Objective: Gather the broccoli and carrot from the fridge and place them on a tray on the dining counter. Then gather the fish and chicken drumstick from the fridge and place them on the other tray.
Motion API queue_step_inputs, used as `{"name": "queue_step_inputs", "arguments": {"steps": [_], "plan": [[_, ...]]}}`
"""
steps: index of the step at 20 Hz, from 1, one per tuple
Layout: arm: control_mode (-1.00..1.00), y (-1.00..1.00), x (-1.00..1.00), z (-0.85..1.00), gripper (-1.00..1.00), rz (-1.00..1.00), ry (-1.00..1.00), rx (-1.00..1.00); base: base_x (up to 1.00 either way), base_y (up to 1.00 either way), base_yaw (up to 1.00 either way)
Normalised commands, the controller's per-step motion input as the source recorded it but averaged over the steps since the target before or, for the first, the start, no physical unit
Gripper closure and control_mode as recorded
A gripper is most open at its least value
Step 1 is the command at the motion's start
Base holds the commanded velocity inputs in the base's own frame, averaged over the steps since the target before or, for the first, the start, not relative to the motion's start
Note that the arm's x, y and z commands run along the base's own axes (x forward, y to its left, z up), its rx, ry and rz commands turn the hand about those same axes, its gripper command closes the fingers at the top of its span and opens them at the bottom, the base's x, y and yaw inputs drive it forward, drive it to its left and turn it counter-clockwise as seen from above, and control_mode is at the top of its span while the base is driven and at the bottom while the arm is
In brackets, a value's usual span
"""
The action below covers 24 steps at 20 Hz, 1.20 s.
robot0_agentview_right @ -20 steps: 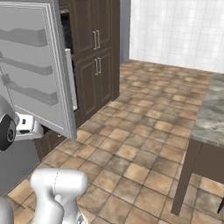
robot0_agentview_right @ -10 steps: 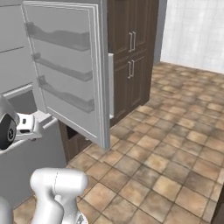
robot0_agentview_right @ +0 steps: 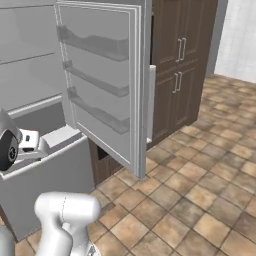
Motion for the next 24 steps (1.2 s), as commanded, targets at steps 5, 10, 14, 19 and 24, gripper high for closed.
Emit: {"name": "queue_step_inputs", "arguments": {"steps": [5,10,14,19,24], "plan": [[1.00,0.00,0.00,0.00,-1.00,0.00,0.00,0.00,0.43,0.10,0.28],[1.00,0.00,0.00,0.00,-1.00,0.00,0.00,0.00,0.65,0.01,0.24],[1.00,0.00,0.00,0.00,-1.00,0.00,0.00,0.00,0.56,0.00,0.28],[1.00,0.00,0.00,0.00,-1.00,0.00,0.00,0.00,0.49,0.05,0.31],[1.00,0.00,0.00,0.00,-1.00,0.00,0.00,0.00,0.65,0.10,0.30]]}}
